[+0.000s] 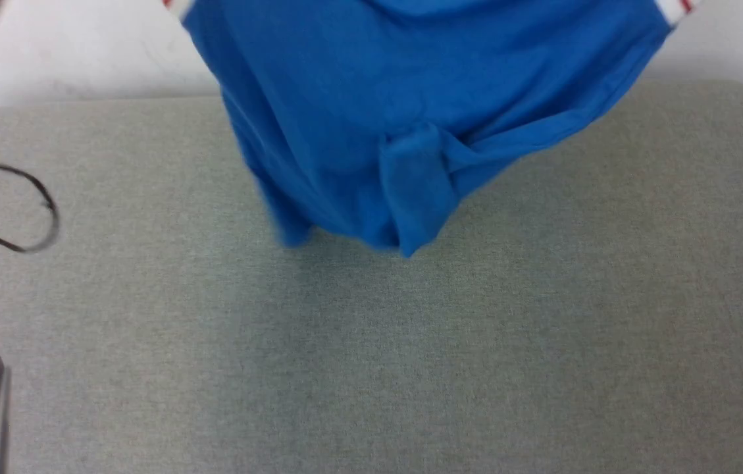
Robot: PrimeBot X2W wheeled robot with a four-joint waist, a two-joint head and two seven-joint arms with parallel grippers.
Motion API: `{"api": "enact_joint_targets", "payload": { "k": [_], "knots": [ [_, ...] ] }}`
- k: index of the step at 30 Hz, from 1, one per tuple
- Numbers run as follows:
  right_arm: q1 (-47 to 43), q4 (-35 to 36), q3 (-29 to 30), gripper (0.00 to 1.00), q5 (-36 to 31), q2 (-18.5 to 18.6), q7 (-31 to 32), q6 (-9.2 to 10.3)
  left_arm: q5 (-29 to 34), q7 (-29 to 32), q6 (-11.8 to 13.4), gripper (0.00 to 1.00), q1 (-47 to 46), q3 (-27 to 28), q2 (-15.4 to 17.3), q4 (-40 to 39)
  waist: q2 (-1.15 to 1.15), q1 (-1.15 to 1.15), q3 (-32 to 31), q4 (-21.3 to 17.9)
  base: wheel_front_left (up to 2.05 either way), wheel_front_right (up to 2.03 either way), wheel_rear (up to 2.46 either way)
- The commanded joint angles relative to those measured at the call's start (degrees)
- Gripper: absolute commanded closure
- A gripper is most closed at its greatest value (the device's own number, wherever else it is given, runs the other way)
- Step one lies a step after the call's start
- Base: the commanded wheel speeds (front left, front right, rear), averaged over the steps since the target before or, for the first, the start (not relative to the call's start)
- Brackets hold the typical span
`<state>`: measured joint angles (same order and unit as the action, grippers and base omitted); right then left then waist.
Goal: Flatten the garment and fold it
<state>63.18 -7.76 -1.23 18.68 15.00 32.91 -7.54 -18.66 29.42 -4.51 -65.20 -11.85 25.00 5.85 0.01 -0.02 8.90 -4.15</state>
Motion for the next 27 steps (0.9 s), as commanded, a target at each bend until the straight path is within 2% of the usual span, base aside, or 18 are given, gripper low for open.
{"api": "enact_joint_targets", "payload": {
  "k": [1, 7, 13, 21, 27],
  "knots": [
    [1.8, -1.2, -0.31, 1.0, -0.24, -0.9, 0.57, 0.05, 0.04, 0.74, 0.02, 1.0, -1.96, -0.08, -0.18, 0.81, -0.01, 0.02, 1.19, -0.56, 0.0, 0.0, 0.0],
    [11.08, -7.45, 1.04, 1.0, -2.17, -3.73, 1.75, 0.05, 1.19, 1.38, 2.99, 1.0, -11.27, 0.63, -1.86, 4.04, -0.01, 0.02, 7.26, -1.4, 0.0, 0.0, 0.0],
    [22.25, -12.17, 1.75, 1.0, -6.92, -4.07, -4.35, 0.05, 4.9, -7.36, 5.72, 1.0, -23.74, 1.32, -3.19, 7.15, -0.01, 0.02, 16.33, -2.22, 0.0, 0.0, 0.0],
    [31.19, -20.69, 0.88, 1.0, -11.31, -1.67, -13.59, 0.05, 4.97, -19.84, 6.19, 1.0, -32.71, 2.59, -5.1, 13.94, -0.01, 0.02, 22.74, -2.33, 0.0, 0.0, 0.0],
    [32.75, -23.9, 0.26, 1.0, -11.7, 1.23, -19.0, 0.05, 3.6, -26.95, 4.34, 1.0, -34.49, 2.92, -5.69, 16.07, -0.01, 0.02, 29.38, -1.78, 0.0, 0.0, 0.0]
  ]
}}
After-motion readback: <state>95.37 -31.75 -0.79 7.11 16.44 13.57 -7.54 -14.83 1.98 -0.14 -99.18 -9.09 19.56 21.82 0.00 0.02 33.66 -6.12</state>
